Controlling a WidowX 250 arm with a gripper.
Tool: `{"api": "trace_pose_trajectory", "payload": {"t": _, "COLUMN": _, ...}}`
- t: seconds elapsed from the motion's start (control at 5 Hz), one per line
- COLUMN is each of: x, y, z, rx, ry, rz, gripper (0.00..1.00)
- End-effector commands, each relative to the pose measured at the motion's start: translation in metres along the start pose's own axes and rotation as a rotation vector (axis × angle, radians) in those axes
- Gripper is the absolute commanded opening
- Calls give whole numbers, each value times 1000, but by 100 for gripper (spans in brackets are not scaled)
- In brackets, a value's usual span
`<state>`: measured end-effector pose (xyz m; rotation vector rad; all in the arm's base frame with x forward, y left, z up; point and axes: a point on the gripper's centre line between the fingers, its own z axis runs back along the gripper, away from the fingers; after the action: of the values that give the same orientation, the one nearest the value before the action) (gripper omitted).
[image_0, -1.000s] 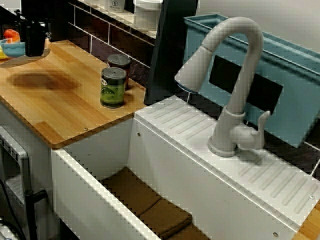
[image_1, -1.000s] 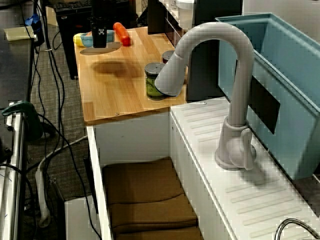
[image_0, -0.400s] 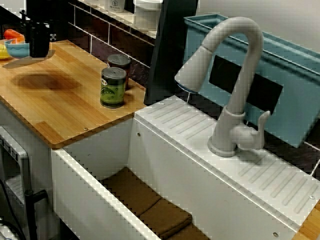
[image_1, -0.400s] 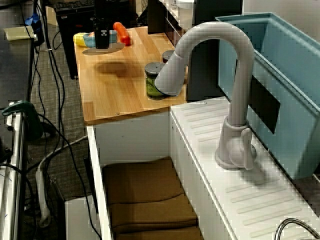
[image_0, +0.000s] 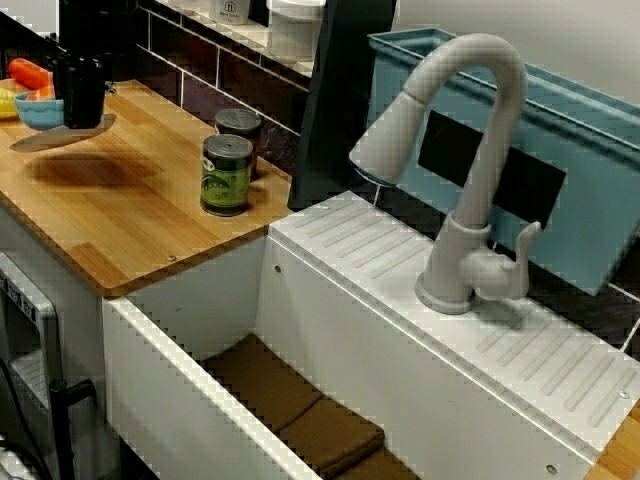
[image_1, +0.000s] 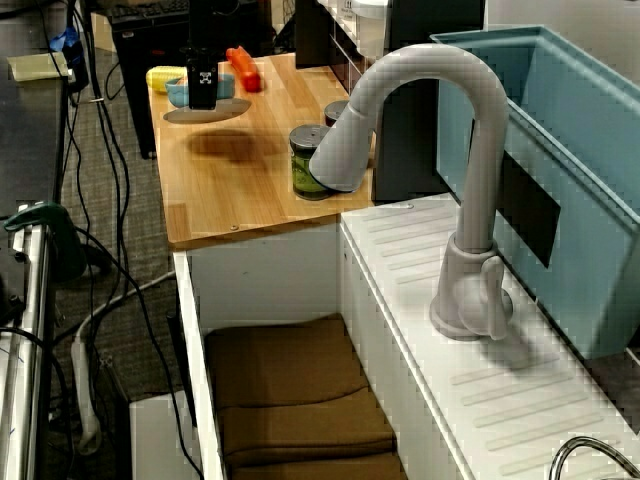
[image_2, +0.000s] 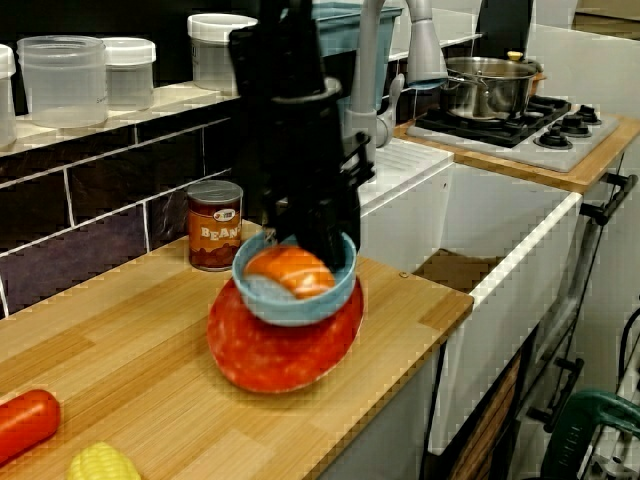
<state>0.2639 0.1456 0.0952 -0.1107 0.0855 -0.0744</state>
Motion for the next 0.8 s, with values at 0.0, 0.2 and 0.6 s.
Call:
{"api": "trace_pose_trajectory", "payload": {"t": 0.0, "x": -16, "y": -46, "z": 6, "rx": 110, "ry": -42, "rz": -144, "gripper": 0}}
{"api": "trace_pose_trajectory", "payload": {"t": 0.2, "x": -13, "y": -39, "z": 0, "rx": 94, "ry": -27, "rz": -118, "gripper": 0}}
{"api": "trace_pose_trajectory", "payload": {"t": 0.6, "x": -12, "y": -23, "z": 3, "rx": 77, "ry": -39, "rz": -91, "gripper": 0}}
